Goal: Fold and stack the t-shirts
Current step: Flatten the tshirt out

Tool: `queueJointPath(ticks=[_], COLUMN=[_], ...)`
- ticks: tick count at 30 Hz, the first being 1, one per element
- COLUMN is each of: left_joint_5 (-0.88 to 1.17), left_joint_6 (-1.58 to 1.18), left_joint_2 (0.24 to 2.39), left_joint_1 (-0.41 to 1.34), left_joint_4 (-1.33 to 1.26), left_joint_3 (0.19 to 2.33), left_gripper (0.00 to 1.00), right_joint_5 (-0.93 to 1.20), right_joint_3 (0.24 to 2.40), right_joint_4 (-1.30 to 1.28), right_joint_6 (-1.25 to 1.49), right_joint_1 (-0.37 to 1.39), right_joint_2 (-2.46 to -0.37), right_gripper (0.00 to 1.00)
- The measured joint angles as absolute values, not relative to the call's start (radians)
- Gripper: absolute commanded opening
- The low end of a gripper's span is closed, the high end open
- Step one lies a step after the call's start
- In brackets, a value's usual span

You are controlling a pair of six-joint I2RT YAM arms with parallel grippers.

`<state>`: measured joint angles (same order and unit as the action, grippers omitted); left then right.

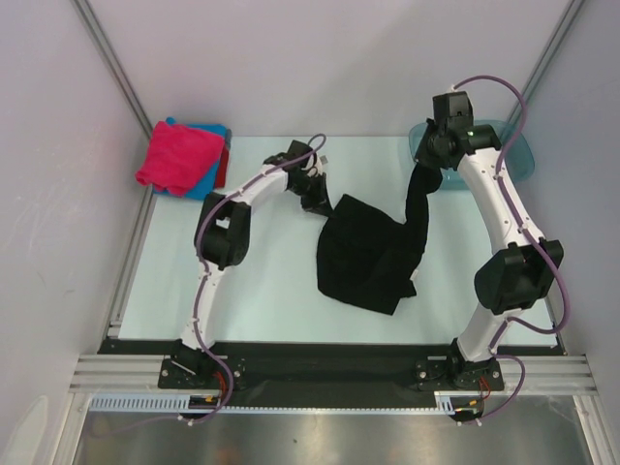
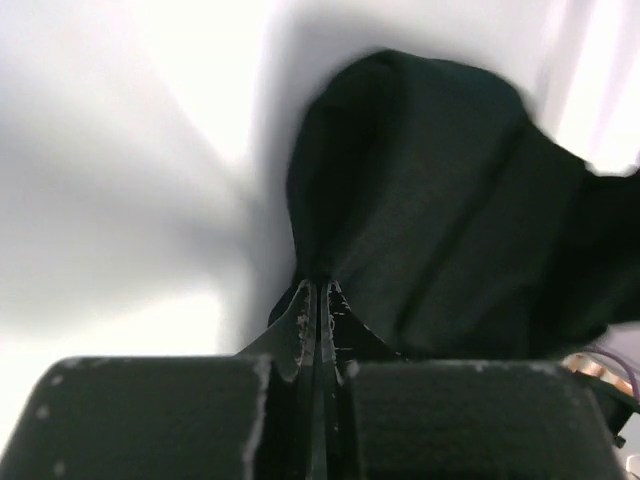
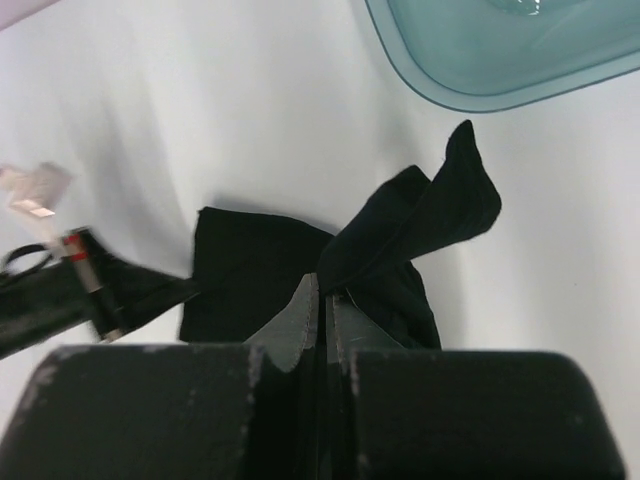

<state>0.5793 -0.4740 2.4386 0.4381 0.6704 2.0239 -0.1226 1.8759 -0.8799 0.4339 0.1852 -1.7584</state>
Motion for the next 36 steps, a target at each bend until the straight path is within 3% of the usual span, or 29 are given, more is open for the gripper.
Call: queueJointPath(ticks=[13,24,29,36], left_joint_5=[0.443,0.284,0.147,-0.113], left_joint_6=[-0.445,-0.513,-0.581,-0.681], left_joint_2=[1.755,1.608,1.496,1.397], left_joint_1=[0.336,0.29,0.265,0.233], left_joint_4=[0.847,1.103,1.176,1.264], left_joint_3=[1.945,1.836,1.697,1.744], left_gripper=[0.0,0.0,0.0,0.0], right_joint_5=[-0.189,-0.24,-0.245,-0.236], right_joint_3=[1.813,1.88,1.961,2.061], right_joint_4=[-0.923,-0.941,-0.943,-0.936], right_joint_6=[0.428,0.432,0.43,0.429], right_joint_1=[0.131,0.126,0.12,0.096], right_joint_2=[-1.758,-1.828,-1.897,-1.979], right_gripper=[0.0,0.0,0.0,0.0])
